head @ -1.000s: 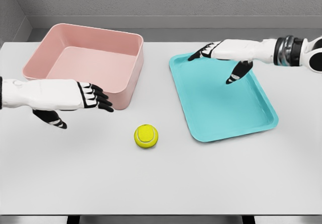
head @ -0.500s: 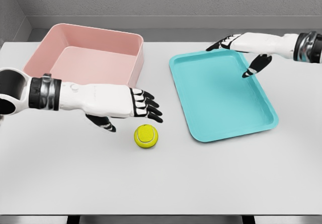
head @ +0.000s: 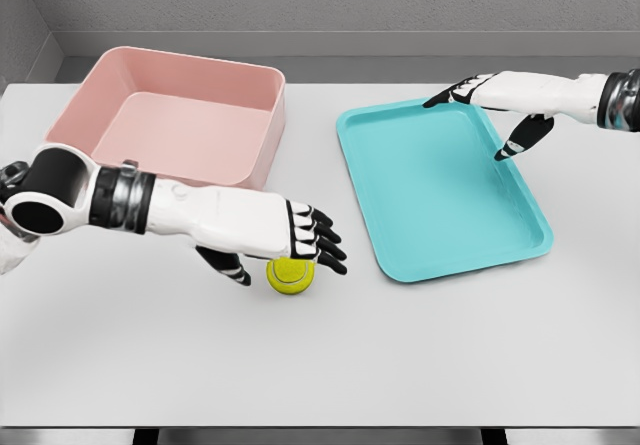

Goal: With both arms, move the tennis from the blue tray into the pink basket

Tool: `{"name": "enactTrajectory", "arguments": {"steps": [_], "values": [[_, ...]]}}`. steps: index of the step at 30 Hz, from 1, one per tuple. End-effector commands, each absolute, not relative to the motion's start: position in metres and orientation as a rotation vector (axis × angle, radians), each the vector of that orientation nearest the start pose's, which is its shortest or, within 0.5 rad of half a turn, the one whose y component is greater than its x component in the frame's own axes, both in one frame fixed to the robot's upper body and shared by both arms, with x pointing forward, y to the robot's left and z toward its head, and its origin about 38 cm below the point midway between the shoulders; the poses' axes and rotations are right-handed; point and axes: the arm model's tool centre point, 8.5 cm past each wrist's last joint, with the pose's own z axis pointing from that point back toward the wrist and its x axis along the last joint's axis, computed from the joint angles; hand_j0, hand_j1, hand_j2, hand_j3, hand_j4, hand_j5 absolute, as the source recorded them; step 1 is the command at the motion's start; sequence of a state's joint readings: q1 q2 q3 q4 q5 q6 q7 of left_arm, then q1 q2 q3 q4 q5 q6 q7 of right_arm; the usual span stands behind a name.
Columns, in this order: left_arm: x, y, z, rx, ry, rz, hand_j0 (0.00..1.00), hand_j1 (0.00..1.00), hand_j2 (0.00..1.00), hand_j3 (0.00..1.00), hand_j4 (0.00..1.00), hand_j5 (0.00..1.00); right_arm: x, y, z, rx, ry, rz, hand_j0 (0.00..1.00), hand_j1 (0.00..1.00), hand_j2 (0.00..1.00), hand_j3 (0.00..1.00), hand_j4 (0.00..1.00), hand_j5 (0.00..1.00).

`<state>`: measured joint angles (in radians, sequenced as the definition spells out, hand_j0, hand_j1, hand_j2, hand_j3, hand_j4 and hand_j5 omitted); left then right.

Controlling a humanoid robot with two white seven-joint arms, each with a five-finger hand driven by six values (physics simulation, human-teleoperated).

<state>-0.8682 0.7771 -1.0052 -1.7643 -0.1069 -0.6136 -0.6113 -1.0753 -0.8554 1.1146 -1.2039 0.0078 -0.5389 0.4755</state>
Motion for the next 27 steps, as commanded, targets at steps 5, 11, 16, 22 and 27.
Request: {"name": "enactTrajectory", "arguments": {"steps": [5,11,16,22,27], "values": [[0.363,0.147,0.237,0.232,1.855,2.760,1.00,1.00,1.00,1.00,1.00,1.00,0.488,-0.313,0.254,-0.271,-1.381,1.921,1.00,1.00,1.00,1.00,1.00,1.00],[0.376,0.160,0.243,0.247,1.969,2.829,1.00,1.00,1.00,1.00,1.00,1.00,0.488,-0.313,0.254,-0.272,-1.383,1.920,1.00,1.00,1.00,1.00,1.00,1.00],[0.384,0.159,0.243,0.212,2.025,2.917,1.00,1.00,1.00,1.00,1.00,1.00,0.488,-0.313,0.254,-0.271,-1.381,1.921,1.00,1.00,1.00,1.00,1.00,1.00],[0.386,0.175,0.239,0.115,1.966,2.974,1.00,1.00,1.00,1.00,1.00,1.00,0.488,-0.312,0.254,-0.270,-1.382,1.921,1.00,1.00,1.00,1.00,1.00,1.00],[0.382,0.162,0.230,0.141,1.947,2.958,1.00,1.00,1.00,1.00,1.00,1.00,0.488,-0.311,0.254,-0.268,-1.383,1.922,1.00,1.00,1.00,1.00,1.00,1.00]]}}
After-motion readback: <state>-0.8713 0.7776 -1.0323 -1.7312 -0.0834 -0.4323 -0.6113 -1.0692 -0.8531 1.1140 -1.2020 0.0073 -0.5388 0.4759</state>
